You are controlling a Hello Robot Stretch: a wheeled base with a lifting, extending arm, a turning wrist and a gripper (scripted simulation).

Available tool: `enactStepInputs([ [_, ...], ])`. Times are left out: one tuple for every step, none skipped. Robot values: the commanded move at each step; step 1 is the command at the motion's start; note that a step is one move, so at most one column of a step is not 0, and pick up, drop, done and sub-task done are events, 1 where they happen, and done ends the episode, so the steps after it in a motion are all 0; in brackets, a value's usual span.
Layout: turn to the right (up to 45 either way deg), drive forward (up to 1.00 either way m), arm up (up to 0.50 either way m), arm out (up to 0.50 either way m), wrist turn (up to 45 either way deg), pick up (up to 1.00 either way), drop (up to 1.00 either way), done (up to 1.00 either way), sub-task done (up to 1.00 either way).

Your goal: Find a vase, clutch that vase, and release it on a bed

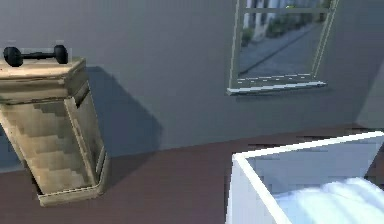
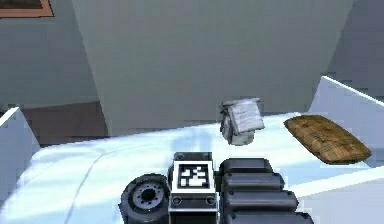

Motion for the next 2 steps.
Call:
enactStepInputs([
  [0.0,0.2,0.0,0.0,0.0,0.0,0.0,0.0,0.0],
  [3.0,0.0,0.0,0.0,0.0,0.0,0.0,0.0,0.0],
])
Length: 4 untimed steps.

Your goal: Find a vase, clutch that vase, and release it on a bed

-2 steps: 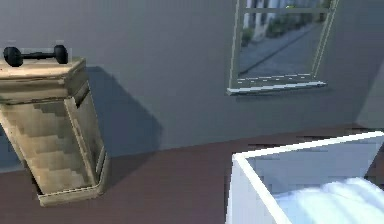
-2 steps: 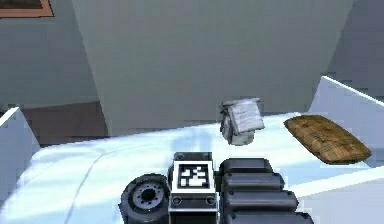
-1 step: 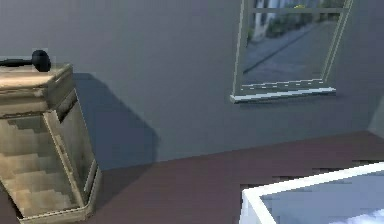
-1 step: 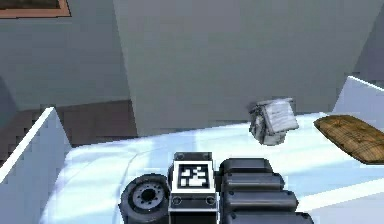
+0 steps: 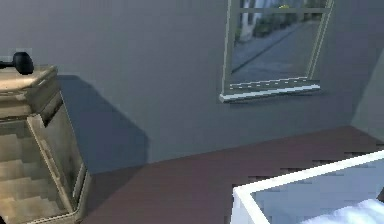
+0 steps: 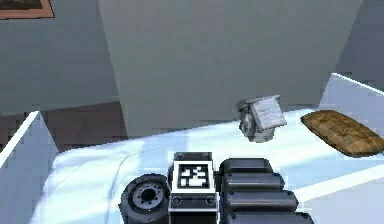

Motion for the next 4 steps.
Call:
enactStepInputs([
  [0.0,0.0,0.0,0.48,0.0,0.0,0.0,0.0,0.0],
  [0.0,0.0,0.0,0.0,45.0,0.0,0.0,0.0,0.0],
  [0.0,0.0,0.0,0.0,45.0,0.0,0.0,0.0,0.0],
  [0.0,0.0,0.0,0.0,45.0,0.0,0.0,0.0,0.0],
])
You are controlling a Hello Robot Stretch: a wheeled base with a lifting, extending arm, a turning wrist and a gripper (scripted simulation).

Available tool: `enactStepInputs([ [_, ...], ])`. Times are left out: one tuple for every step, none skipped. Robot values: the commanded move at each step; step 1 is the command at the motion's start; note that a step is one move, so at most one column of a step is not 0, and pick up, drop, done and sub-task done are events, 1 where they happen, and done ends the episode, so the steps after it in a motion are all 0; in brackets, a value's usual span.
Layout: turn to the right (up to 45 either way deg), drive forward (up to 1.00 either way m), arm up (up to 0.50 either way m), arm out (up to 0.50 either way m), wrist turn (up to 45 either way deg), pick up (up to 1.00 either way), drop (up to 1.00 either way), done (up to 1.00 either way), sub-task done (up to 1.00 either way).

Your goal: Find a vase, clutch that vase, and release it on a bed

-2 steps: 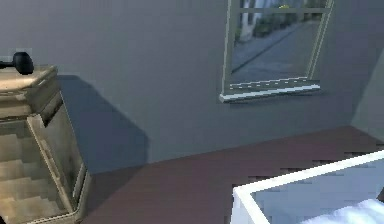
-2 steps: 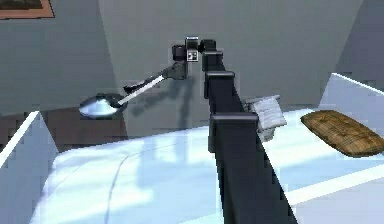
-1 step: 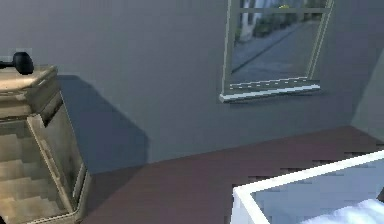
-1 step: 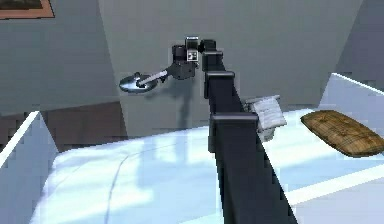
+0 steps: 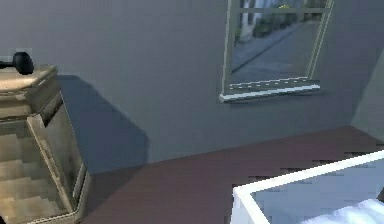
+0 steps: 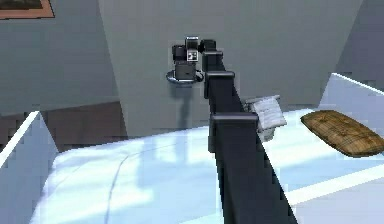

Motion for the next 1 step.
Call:
enactStepInputs([
  [0.0,0.0,0.0,0.0,45.0,0.0,0.0,0.0,0.0],
])
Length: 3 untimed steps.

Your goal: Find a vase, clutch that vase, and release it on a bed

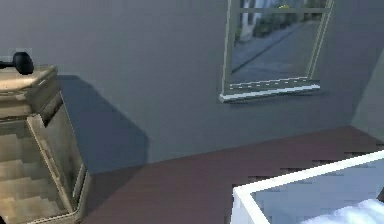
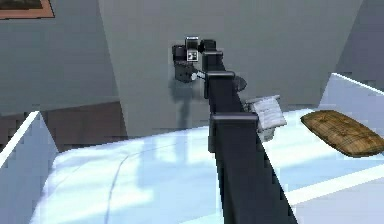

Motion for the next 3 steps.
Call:
enactStepInputs([
  [0.0,0.0,-0.16,0.0,0.0,0.0,0.0,0.0,0.0],
  [0.0,0.0,-0.32,0.0,0.0,0.0,0.0,0.0,0.0],
  [0.0,0.0,0.0,0.0,0.0,0.0,1.0,0.0,0.0],
])
